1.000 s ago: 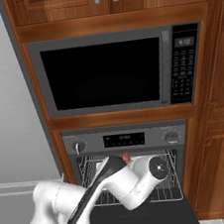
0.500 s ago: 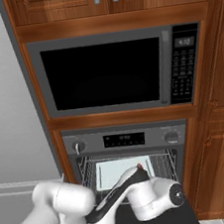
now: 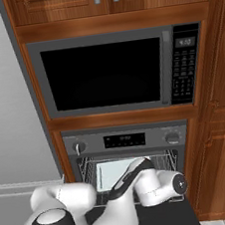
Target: Place the sweet potato on the rack of the oven.
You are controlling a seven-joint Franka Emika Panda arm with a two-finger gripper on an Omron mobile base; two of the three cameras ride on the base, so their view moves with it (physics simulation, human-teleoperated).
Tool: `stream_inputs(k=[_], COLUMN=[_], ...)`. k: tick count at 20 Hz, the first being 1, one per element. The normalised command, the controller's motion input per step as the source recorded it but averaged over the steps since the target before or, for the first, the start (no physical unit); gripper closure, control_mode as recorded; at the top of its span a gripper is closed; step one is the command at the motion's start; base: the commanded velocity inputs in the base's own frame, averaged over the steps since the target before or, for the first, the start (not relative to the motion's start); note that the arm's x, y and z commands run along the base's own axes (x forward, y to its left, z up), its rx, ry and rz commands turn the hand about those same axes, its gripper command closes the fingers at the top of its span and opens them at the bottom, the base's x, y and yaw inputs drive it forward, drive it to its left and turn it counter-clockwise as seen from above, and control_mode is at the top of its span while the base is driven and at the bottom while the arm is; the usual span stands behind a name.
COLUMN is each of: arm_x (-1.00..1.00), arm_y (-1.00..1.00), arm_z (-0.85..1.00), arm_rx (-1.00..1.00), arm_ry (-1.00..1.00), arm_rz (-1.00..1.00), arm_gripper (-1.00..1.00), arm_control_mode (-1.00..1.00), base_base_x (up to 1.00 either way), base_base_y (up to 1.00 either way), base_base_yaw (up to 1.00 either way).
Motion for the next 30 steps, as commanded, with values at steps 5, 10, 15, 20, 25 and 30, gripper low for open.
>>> stream_inputs(k=[5, 10, 15, 20, 25, 30], arm_x=[0.35, 0.34, 0.29, 0.25, 0.26, 0.23], arm_y=[0.09, 0.11, 0.01, 0.05, 0.0, 0.03], arm_z=[-0.53, -0.5, -0.34, -0.38, -0.01, -0.06], arm_rx=[0.0, -0.09, -0.1, -0.08, -0.02, 0.0], arm_ry=[-0.06, -0.06, -0.01, 0.0, 0.0, 0.0], arm_rz=[0.07, 0.03, 0.0, 0.0, 0.0, 0.0], arm_gripper=[1.0, 1.0, 1.0, 1.0, 1.0, 1.0], arm_control_mode=[-1.0, -1.0, -1.0, -1.0, -1.0, -1.0], base_base_x=[0.0, 0.0, 0.0, 0.0, 0.0, 0.0], base_base_y=[0.0, 0.0, 0.0, 0.0, 0.0, 0.0], base_base_yaw=[0.0, 0.0, 0.0, 0.0, 0.0, 0.0])
